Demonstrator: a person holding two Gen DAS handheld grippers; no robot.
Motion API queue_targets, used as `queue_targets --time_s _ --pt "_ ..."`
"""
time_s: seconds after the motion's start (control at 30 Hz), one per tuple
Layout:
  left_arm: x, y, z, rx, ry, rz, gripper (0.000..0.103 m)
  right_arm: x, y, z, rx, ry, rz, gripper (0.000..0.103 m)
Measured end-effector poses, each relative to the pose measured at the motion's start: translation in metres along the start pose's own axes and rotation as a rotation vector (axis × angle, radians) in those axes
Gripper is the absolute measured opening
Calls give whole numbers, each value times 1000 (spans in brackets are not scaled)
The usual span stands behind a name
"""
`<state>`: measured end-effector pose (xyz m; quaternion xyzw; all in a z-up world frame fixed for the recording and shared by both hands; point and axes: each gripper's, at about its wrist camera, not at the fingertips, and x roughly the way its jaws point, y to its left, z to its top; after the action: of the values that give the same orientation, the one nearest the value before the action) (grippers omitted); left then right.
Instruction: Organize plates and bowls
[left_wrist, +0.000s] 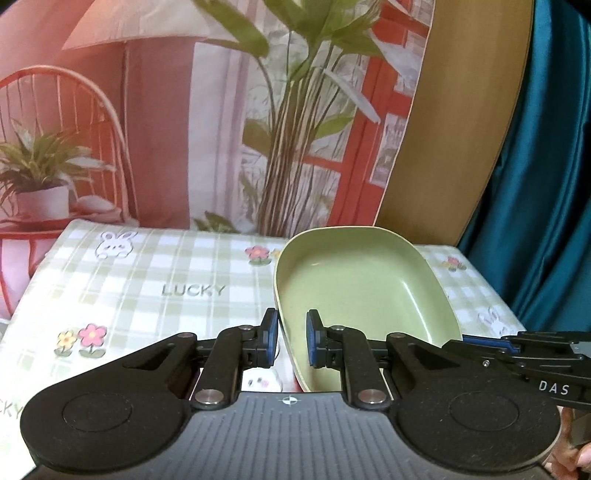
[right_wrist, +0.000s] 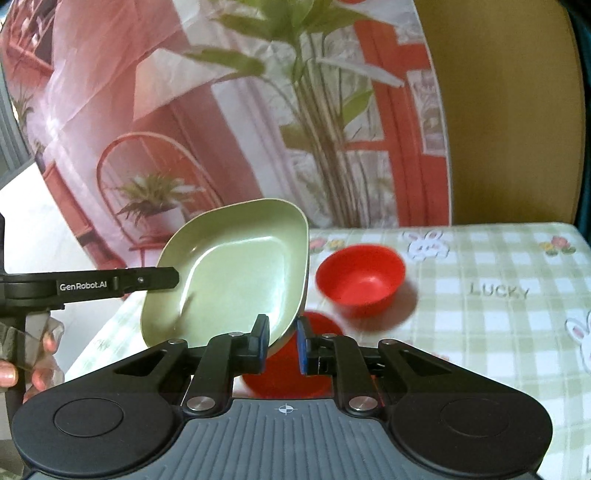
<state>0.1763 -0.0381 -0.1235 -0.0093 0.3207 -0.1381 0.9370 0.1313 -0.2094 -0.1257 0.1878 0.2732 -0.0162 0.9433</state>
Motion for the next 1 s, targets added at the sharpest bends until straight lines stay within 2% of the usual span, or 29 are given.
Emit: queue_targets --time_s 0.57,0.73,1.0 --pt "-22 10 -63 -10 108 -10 17 -13 24 -65 -11 154 -4 16" --pt "-24 11 -75 -21 139 -1 17 -13 29 -77 -15 195 -5 17" --pt "-27 13 -89 -27 178 -13 17 -19 31 -83 -17 215 0 18"
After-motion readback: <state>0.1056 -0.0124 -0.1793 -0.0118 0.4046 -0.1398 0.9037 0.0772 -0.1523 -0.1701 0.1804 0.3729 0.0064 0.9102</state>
